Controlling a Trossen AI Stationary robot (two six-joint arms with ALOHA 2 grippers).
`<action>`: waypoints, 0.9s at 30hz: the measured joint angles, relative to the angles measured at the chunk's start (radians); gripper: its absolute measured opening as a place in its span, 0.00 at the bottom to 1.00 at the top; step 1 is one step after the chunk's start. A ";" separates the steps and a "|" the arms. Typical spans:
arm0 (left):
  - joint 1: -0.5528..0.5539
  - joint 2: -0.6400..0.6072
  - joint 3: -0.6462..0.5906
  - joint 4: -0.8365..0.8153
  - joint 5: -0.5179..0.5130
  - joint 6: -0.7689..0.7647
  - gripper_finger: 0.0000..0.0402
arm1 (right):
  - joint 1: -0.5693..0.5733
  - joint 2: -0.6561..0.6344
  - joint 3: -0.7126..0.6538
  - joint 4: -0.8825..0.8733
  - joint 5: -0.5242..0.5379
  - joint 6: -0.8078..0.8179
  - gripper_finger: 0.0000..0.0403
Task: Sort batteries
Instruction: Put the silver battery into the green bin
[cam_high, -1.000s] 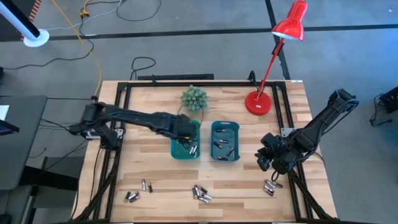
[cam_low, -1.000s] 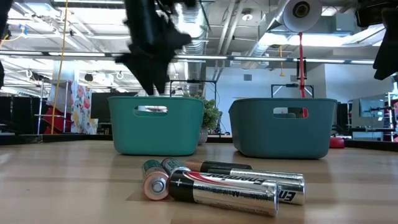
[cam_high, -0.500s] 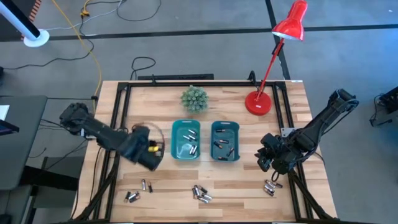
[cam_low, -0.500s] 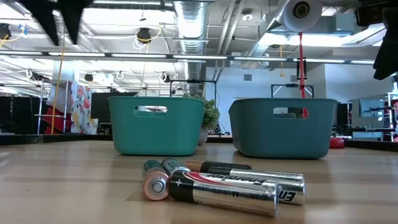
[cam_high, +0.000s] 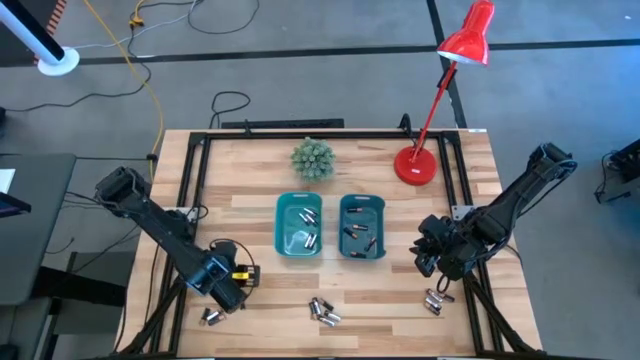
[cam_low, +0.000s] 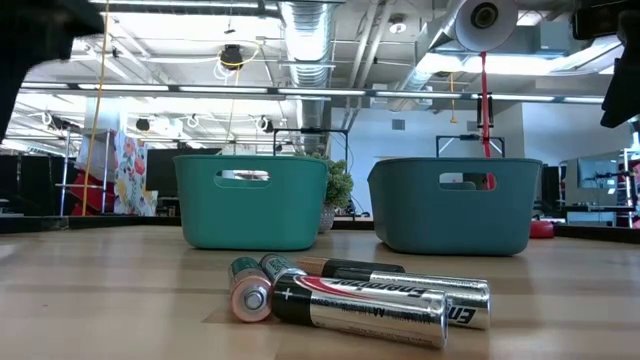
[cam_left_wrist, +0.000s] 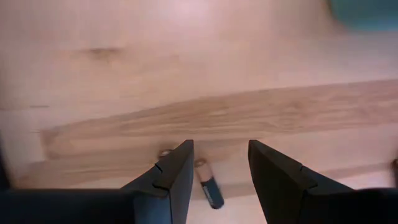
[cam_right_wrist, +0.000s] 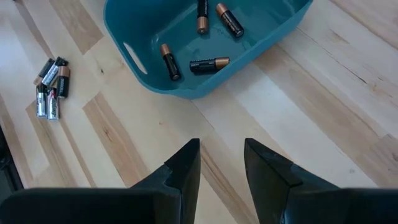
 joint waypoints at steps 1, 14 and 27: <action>0.000 0.000 -0.020 0.021 0.012 -0.003 0.37 | 0.000 0.000 0.000 0.000 0.000 0.000 0.35; -0.121 0.000 -0.074 0.068 0.047 0.021 0.37 | 0.000 0.000 0.000 0.006 -0.004 -0.001 0.35; -0.138 0.101 -0.073 0.125 0.093 -0.072 0.37 | 0.000 0.000 0.000 0.004 -0.004 -0.002 0.35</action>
